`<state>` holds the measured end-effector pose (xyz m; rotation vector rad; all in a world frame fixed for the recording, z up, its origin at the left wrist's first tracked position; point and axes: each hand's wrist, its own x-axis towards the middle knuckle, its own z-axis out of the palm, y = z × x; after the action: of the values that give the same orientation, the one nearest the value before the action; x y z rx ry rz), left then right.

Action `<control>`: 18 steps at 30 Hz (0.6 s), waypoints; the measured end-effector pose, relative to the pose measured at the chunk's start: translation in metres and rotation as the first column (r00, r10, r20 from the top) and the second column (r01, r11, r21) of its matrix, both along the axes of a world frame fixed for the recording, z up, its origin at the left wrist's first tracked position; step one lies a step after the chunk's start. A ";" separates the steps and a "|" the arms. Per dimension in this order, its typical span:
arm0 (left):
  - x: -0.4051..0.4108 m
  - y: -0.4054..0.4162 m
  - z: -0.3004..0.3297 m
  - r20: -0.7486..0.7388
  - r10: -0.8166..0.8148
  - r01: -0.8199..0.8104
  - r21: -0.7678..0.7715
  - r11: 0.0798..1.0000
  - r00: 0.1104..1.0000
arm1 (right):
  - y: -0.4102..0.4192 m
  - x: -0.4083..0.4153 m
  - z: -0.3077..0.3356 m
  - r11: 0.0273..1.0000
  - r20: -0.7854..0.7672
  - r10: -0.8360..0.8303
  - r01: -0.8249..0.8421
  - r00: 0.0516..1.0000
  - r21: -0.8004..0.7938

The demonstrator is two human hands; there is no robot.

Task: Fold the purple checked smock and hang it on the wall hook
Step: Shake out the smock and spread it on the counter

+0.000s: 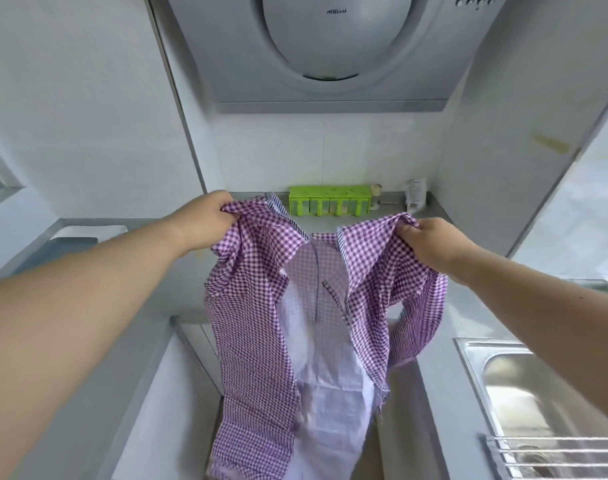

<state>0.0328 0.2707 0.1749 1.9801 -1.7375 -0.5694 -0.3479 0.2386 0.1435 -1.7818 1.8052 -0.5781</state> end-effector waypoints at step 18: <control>0.044 -0.105 0.006 -0.154 0.005 0.025 0.191 0.981 0.988 | -0.108 0.062 0.010 0.991 -0.092 -0.009 -0.003 0.996 -0.131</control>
<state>0.0766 0.1656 0.1806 1.9955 -1.6524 -0.8998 -0.2861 0.1307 0.1540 -1.9219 1.8696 -0.6378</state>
